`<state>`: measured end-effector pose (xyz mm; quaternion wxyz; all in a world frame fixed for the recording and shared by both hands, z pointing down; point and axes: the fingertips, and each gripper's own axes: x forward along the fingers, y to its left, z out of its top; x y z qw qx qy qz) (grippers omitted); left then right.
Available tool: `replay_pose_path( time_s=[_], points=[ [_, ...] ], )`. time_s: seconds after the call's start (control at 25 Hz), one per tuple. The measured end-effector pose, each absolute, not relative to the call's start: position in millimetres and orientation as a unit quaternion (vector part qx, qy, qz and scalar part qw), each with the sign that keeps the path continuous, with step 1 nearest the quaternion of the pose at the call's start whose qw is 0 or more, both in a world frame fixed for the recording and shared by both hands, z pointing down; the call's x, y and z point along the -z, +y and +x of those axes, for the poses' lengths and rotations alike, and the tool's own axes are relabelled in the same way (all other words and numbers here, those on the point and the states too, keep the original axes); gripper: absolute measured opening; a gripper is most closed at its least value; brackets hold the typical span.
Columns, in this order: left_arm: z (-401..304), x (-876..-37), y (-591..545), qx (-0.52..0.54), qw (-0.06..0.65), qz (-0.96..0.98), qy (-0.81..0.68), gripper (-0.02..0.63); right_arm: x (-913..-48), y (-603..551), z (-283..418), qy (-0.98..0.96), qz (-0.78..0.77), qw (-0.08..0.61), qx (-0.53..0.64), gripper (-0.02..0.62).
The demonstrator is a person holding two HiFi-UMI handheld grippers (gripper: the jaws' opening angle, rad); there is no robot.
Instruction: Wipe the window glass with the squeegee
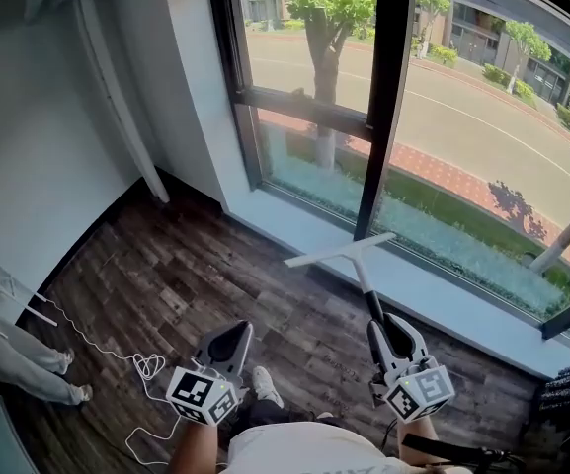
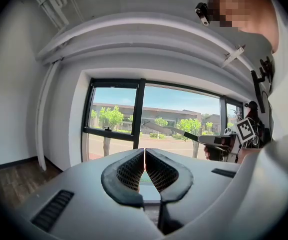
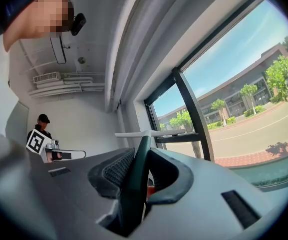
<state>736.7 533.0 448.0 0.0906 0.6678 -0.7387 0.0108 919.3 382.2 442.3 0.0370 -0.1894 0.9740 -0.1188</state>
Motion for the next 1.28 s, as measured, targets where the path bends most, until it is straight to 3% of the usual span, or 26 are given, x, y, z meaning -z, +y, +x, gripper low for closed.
replay_pose_path(
  time_s=[0.56,1.28],
  points=[
    [680.0,-459.6,454.7,-0.001,0.085,0.689,-0.720,0.022,-453.3,314.4,884.9,0.964,-0.239,0.021,0.115,0.100],
    [413.5,-442.9,396.1,-0.008,0.061,0.693,-0.718,0.023,-415.1,246.1,623.0,0.968,-0.241,0.031,0.058,0.100]
  ],
)
